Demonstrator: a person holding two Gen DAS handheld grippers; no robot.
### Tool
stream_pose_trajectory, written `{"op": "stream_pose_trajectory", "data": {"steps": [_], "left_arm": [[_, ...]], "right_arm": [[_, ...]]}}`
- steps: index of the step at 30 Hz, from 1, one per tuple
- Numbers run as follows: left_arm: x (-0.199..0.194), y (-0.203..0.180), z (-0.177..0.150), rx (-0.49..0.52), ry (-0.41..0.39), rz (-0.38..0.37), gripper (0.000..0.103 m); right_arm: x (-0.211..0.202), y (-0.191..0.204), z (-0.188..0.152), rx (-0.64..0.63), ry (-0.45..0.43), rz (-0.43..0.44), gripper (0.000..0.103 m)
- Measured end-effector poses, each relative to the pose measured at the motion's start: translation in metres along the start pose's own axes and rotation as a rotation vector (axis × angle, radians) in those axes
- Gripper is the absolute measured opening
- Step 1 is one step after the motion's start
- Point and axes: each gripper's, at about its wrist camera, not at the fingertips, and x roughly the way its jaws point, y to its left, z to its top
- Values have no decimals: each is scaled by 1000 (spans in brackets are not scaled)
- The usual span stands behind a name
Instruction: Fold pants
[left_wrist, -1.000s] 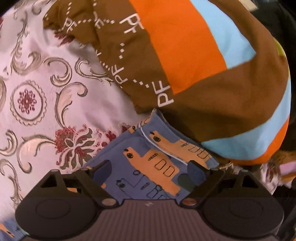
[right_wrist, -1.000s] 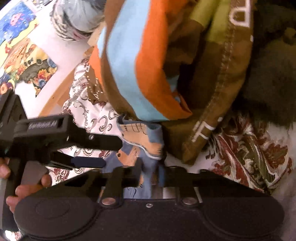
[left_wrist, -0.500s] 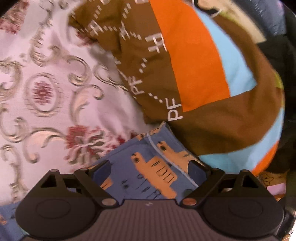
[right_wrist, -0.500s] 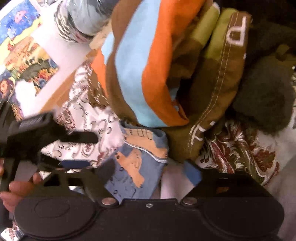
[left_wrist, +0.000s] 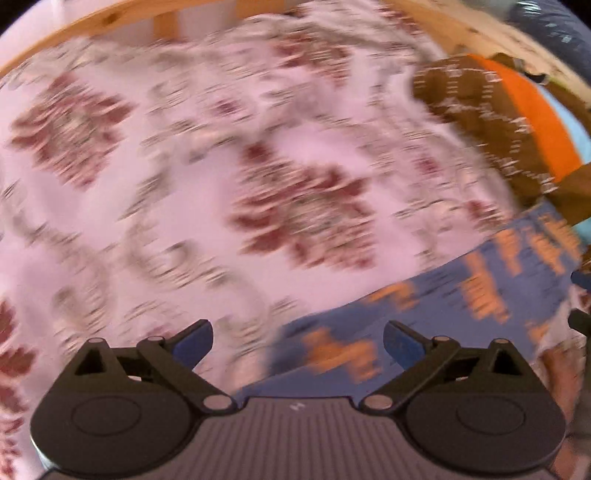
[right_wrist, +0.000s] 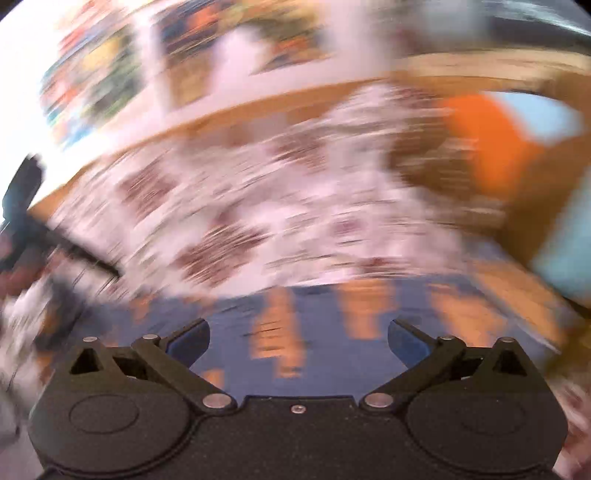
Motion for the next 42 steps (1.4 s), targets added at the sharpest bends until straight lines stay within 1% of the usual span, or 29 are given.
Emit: {"op": "stream_pose_trajectory", "data": {"steps": [3, 5, 7, 9, 11, 13, 14, 15, 16, 17, 18, 19, 21, 22, 24, 25, 26, 27, 30, 31, 32, 34, 36, 37, 38, 39, 40, 41, 42], "left_arm": [[6, 27, -8, -48, 0, -37, 101], [12, 35, -7, -49, 4, -68, 101], [23, 34, -4, -9, 18, -77, 101], [31, 29, -1, 58, 37, -82, 99], [42, 18, 2, 140, 62, -79, 96], [49, 8, 3, 222, 92, -71, 83], [53, 4, 3, 263, 105, -65, 79], [56, 1, 4, 295, 117, -58, 67], [59, -2, 5, 324, 130, -48, 46], [62, -3, 6, 336, 142, -43, 35], [66, -3, 7, 337, 153, -45, 20], [68, -1, 9, 321, 156, -60, 11], [69, 2, 14, 284, 148, -75, 1], [68, 2, 16, 269, 130, -58, 0], [67, 6, 21, 220, 97, -27, 0], [66, 9, 23, 199, 73, 7, 0], [67, 12, 25, 186, 62, 46, 0], [70, 15, 26, 174, 65, 64, 0], [61, 25, 25, 129, 37, -65, 0], [57, 27, 23, 128, 40, -127, 3], [55, 26, 22, 135, 53, -163, 6], [55, 23, 20, 175, 74, -172, 26], [61, 18, 19, 201, 104, -164, 30], [65, 16, 18, 206, 117, -168, 30], [69, 14, 17, 209, 132, -180, 30], [72, 11, 15, 217, 142, -188, 30], [74, 7, 13, 228, 146, -182, 28], [78, 3, 12, 239, 147, -161, 22], [80, 0, 11, 247, 144, -142, 13]], "right_arm": [[37, 31, 16, -139, 57, 92, 102], [60, 47, 23, -194, 83, 139, 102], [77, 59, 28, -196, 95, 172, 102], [87, 69, 25, -209, 78, 203, 102], [92, 77, 23, -281, 71, 197, 102], [97, 79, 24, -382, 62, 180, 102], [100, 78, 26, -413, 54, 163, 102], [103, 75, 28, -420, 49, 150, 102], [107, 70, 31, -404, 48, 141, 102], [109, 62, 32, -369, 51, 137, 102], [112, 55, 34, -326, 59, 138, 102], [116, 49, 34, -285, 68, 138, 102], [122, 38, 31, -245, 82, 113, 99], [124, 36, 29, -245, 85, 85, 98], [131, 34, 23, -278, 91, -14, 94], [134, 34, 20, -300, 89, -54, 93], [135, 32, 17, -315, 87, -73, 92], [134, 30, 18, -303, 89, -60, 91], [127, 28, 26, -300, 76, -11, 91], [127, 29, 29, -312, 85, 3, 91], [128, 29, 31, -321, 106, 26, 90], [133, 29, 32, -327, 142, 41, 79], [135, 31, 29, -355, 160, 32, 60], [136, 32, 28, -370, 161, 29, 57], [137, 32, 27, -380, 163, 28, 50], [136, 32, 27, -389, 161, 32, 35], [136, 33, 27, -399, 155, 28, 26], [136, 34, 27, -412, 150, 19, 16], [136, 33, 27, -415, 146, 23, 14]]}}
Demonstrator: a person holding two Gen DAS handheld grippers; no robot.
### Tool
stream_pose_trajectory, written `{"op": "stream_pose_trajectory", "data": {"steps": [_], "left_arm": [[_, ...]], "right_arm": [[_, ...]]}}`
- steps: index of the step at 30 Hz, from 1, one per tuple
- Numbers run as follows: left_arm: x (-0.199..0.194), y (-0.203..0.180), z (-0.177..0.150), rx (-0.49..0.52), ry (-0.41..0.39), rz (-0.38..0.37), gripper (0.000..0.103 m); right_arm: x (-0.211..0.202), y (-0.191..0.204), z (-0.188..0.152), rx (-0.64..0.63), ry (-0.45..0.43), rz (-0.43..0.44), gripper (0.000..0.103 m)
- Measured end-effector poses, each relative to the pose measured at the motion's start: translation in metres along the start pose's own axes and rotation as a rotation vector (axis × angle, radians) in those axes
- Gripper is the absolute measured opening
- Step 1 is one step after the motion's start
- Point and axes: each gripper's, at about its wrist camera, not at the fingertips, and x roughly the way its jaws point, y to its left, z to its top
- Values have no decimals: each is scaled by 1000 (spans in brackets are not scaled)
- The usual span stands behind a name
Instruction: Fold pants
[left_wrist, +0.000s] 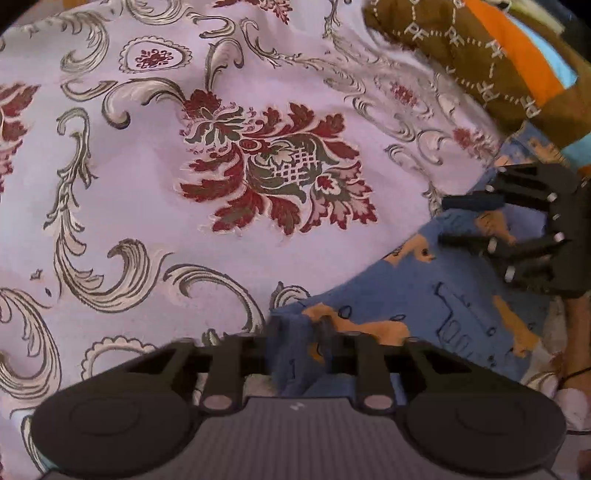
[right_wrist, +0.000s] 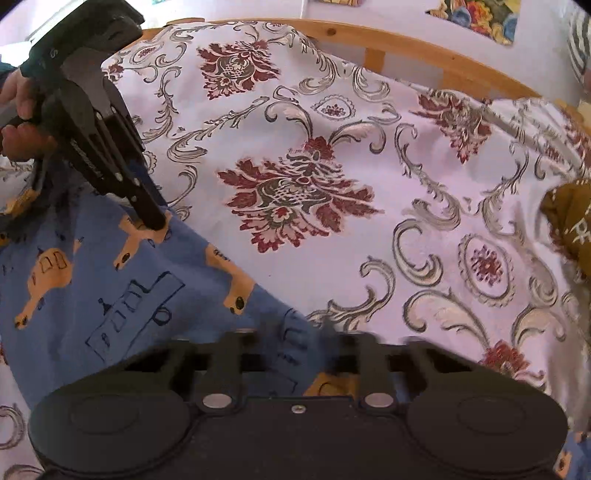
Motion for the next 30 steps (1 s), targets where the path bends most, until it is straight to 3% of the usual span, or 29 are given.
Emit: {"op": "stream_pose_trajectory", "data": {"steps": [4, 8, 10, 13, 14, 15, 17, 18, 19, 23, 26, 30], "left_arm": [[-4, -6, 1, -5, -25, 57, 8], [-17, -11, 0, -12, -103, 124, 7], [-16, -4, 2, -34, -103, 126, 7], [-7, 3, 2, -72, -83, 107, 10], [-7, 4, 2, -77, -90, 108, 15], [-11, 5, 1, -86, -104, 111, 25], [-25, 7, -3, -111, -150, 125, 49], [-36, 8, -7, -120, -179, 128, 63], [-47, 9, -12, -125, -211, 119, 67], [-88, 16, -39, -166, -282, 109, 73], [-110, 21, -70, -201, -295, 145, 76], [-142, 24, -127, -286, -318, 150, 84]], "right_arm": [[-5, -2, 0, 15, -39, -17, 8], [-7, 0, 1, 22, -71, -50, 7], [0, 1, -3, 22, -59, -61, 11], [2, 5, -7, 11, -65, -90, 28], [-2, 5, -5, 16, -78, -89, 42], [-8, 6, -3, 24, -105, -80, 63], [-22, 9, 0, 41, -170, -63, 83], [-27, 14, 3, 39, -192, -56, 84], [-31, 20, 5, 30, -206, -39, 84], [-32, 64, 18, -67, -208, 38, 85], [-24, 101, 26, -154, -212, 58, 85], [-12, 134, 40, -174, -200, 115, 86]]}}
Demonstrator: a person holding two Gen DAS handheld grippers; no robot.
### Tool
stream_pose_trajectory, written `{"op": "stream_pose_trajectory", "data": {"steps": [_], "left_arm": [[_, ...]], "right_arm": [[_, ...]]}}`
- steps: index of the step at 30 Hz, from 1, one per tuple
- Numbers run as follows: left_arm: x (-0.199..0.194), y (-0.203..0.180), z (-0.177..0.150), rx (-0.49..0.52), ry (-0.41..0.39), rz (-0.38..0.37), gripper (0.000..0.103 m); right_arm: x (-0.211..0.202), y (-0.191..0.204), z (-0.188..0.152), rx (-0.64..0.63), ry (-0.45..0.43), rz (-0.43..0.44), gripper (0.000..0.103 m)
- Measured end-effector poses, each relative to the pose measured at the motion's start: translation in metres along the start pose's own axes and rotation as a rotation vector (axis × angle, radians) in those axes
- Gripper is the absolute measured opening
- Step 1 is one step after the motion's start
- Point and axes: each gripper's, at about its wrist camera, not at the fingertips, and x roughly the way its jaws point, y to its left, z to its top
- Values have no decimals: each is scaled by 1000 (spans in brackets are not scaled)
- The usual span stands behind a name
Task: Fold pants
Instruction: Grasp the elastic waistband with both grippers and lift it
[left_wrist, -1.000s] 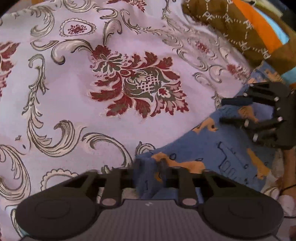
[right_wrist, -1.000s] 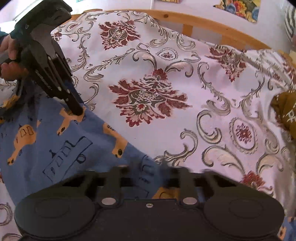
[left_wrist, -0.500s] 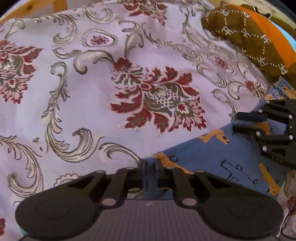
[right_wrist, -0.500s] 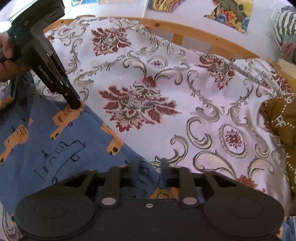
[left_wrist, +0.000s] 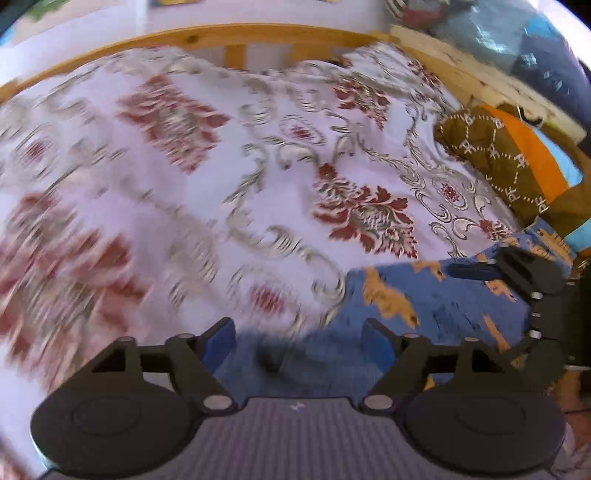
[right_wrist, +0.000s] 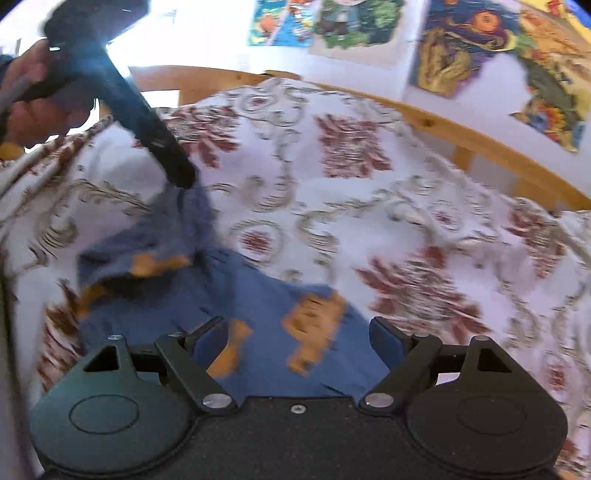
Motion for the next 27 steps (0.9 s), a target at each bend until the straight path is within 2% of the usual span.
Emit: {"op": "stream_pose_trajectory", "data": {"steps": [4, 7, 12, 15, 17, 19, 20, 22, 24, 25, 27], "left_arm": [[-32, 10, -38, -70, -21, 11, 86], [-32, 11, -54, -88, 17, 25, 86], [-19, -17, -64, 114, 90, 92, 84], [-6, -38, -68, 265, 123, 179, 81], [5, -51, -71, 363, 154, 239, 74], [18, -64, -78, 457, 193, 294, 59], [26, -71, -80, 503, 212, 325, 55], [37, -80, -86, 576, 237, 392, 28], [39, -82, -87, 568, 232, 415, 14], [36, -79, -86, 540, 227, 401, 6], [25, -66, -81, 420, 201, 362, 5]], "right_arm": [[20, 24, 7, -53, 20, -7, 86], [29, 29, 11, -36, 29, -12, 86], [21, 22, 13, 20, 29, -3, 86], [16, 15, 13, 61, 33, 7, 85], [13, 8, 13, 103, 32, 19, 84], [12, 4, 13, 135, 34, 28, 83], [12, 2, 13, 149, 37, 37, 81], [12, 1, 13, 168, 43, 62, 77], [13, 1, 13, 175, 48, 97, 65], [14, 2, 14, 174, 49, 108, 62], [16, 6, 15, 165, 53, 131, 53]]}}
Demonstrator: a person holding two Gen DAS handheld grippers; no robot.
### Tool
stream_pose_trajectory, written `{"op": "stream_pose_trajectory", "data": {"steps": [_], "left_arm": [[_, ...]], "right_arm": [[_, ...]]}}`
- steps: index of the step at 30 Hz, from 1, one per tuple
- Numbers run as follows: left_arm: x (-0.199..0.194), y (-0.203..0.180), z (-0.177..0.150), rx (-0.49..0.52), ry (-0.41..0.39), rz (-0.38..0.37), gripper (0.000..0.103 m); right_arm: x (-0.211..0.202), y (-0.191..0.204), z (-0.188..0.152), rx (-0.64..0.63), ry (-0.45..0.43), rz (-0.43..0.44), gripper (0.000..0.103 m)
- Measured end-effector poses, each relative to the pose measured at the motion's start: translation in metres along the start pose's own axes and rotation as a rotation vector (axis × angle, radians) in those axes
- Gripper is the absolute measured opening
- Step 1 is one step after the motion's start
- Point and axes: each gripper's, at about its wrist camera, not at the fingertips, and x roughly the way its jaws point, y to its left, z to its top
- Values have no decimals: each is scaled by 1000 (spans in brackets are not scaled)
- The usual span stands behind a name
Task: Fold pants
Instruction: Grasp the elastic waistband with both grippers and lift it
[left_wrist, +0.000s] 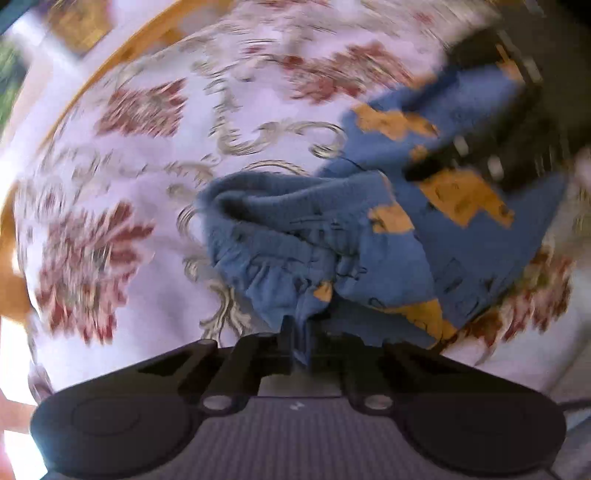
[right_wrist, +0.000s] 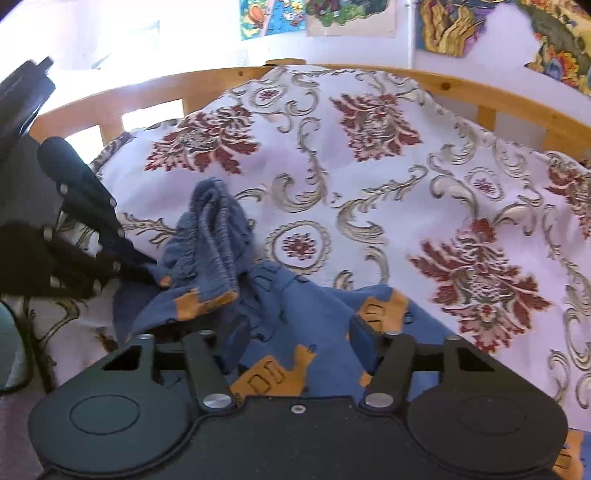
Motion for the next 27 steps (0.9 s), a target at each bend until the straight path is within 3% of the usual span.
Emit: {"op": "stream_pose_trajectory", "data": {"steps": [2, 8, 11, 14, 21, 23, 27], "left_arm": [[-5, 23, -8, -161, -15, -40, 4], [-14, 95, -66, -766, -165, -313, 4], [-3, 107, -91, -924, -165, -367, 4], [-5, 107, -100, -966, -188, -394, 4], [-19, 101, -101, -913, -205, -345, 8], [-29, 100, -102, -896, -210, -331, 12], [-47, 92, -104, -841, -237, -356, 32]], "right_arm": [[3, 3, 1, -3, 9, 27, 48], [14, 20, 8, -16, 13, 99, 44], [18, 29, 17, -23, -5, 119, 44], [22, 38, 25, -34, -24, 149, 44], [38, 66, 38, -123, -47, 197, 44], [46, 75, 42, -159, -48, 209, 44], [49, 82, 43, -202, -66, 210, 42]]}}
